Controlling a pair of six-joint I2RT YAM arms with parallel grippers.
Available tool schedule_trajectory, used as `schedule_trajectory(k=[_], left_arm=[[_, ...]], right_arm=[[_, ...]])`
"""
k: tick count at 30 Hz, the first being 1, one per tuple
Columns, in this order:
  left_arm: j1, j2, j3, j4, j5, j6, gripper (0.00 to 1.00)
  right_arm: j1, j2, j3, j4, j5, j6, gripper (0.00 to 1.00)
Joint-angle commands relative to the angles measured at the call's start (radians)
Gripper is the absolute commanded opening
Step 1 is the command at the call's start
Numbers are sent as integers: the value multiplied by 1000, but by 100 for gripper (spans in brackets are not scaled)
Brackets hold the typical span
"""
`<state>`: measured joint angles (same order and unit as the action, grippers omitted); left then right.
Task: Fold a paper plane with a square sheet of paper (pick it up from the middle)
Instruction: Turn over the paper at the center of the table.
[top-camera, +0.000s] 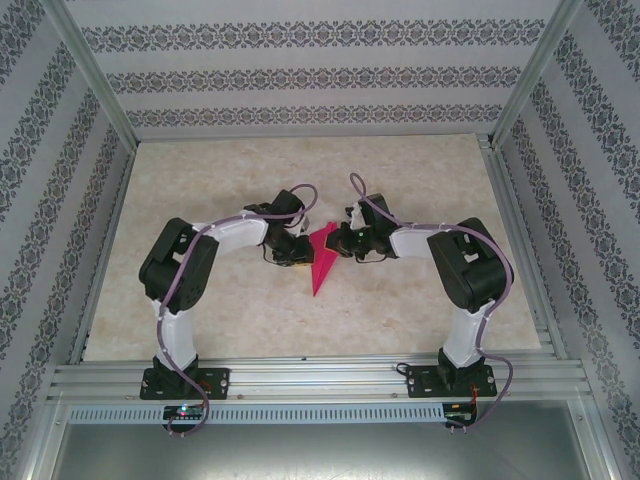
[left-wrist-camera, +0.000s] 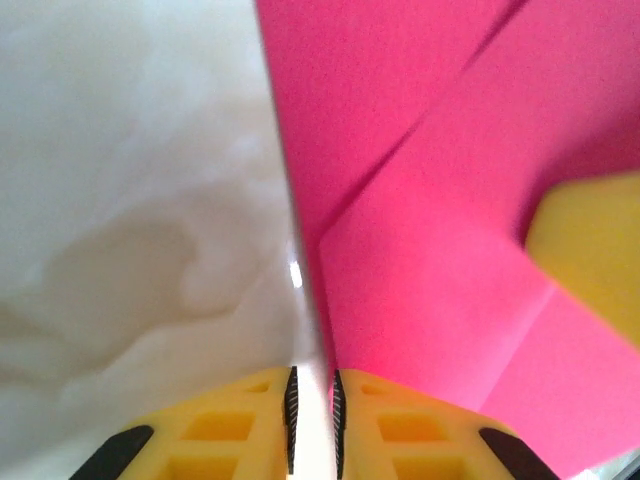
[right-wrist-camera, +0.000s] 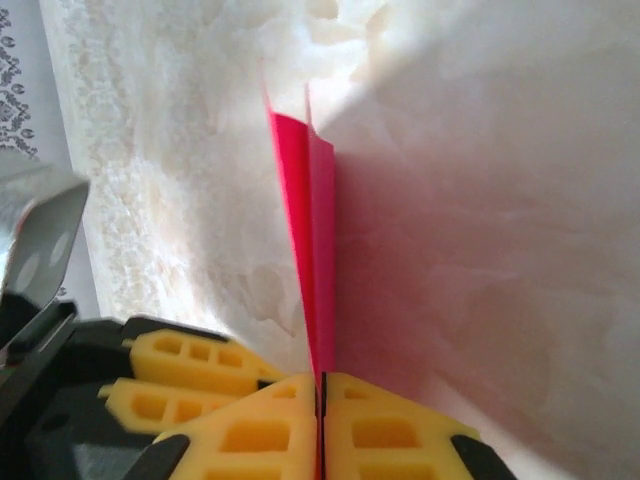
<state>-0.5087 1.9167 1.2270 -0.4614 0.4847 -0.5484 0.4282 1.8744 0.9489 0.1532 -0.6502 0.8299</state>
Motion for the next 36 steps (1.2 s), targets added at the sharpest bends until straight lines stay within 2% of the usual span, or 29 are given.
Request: schedule_trajectory(k=[1,3,5,10,14,16,21,28,33,36], left_arm=[[-1,-124,-32,56,-75,-41,20],[-1,-183,-55,68,-130,-55,20],[-1,-237,-75,67,-195,-65,19],[1,-381,-164,96,-359,-96,19],[8,-494,-273,140,-488,-161,26],[14,-541,-319,156,-537,-193,29],[32,-660,-404,158,-657,-266,32],[43,-819,-489,137,-753,-312,37],[46,-873,-510,103,-772,-324,39],[47,-900,-520,93,-784,-332,40]], right_arm=[[8,-88,55,-130,50,-99,5],[13,-151,89,-256,123,-180,5],[21,-213,137,-422,261,-267,5],[71,-314,282,-825,671,-460,7],[133,-288,385,-1043,946,-508,9],[169,-244,426,-1105,1027,-503,9],[254,-100,511,-1137,1050,-475,10],[379,222,790,-1214,1018,-385,17],[455,365,1026,-1220,859,-391,31],[466,326,1019,-1111,674,-393,43]])
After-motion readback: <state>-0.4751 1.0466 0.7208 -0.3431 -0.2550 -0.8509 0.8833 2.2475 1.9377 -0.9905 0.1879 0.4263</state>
